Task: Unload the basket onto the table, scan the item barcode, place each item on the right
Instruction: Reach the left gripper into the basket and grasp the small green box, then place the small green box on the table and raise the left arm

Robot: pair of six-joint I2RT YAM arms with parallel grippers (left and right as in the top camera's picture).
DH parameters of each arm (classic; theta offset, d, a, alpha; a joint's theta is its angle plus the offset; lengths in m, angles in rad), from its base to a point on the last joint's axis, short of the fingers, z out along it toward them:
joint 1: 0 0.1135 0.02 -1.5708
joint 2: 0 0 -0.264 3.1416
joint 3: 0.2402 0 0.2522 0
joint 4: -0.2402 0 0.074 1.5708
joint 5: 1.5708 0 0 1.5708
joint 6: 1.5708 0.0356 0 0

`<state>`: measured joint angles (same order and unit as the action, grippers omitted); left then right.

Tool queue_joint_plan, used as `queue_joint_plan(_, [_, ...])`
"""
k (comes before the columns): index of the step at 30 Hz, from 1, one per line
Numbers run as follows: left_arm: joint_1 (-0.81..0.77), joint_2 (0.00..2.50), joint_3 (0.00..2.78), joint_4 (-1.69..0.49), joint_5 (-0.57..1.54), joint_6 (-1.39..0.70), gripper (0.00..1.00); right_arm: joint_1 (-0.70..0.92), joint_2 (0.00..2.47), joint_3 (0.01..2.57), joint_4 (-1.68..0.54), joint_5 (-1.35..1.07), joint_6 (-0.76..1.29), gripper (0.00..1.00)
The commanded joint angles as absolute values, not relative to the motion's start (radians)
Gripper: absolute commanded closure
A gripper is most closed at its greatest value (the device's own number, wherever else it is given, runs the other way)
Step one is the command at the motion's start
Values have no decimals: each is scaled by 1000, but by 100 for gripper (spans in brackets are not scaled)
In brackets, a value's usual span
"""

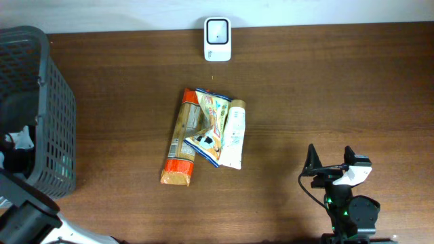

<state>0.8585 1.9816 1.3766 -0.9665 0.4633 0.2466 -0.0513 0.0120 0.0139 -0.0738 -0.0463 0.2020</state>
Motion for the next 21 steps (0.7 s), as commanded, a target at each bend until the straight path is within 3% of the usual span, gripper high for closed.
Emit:
queue_joint_plan(1, [855, 1999, 1354, -957, 455, 263, 70, -45, 6, 6, -74, -41, 195, 1])
queue_joint_plan(4, [860, 1999, 1369, -921, 447, 229, 100, -45, 6, 6, -74, -41, 195, 1])
queue_joint_plan(8, [860, 1997, 1510, -969, 444, 202, 100, -45, 6, 6, -74, -41, 195, 1])
queue_joint_plan(14, [842, 1996, 2125, -1311, 445, 202, 100, -45, 6, 6, -74, -41, 195, 1])
queue_joint_plan(18, [711, 1989, 2471, -1563, 444, 203, 100, -45, 6, 6, -74, -41, 195, 1])
queue_joint_plan(21, [545, 1988, 2452, -1610, 443, 202, 100, -45, 6, 6, -74, -41, 195, 1])
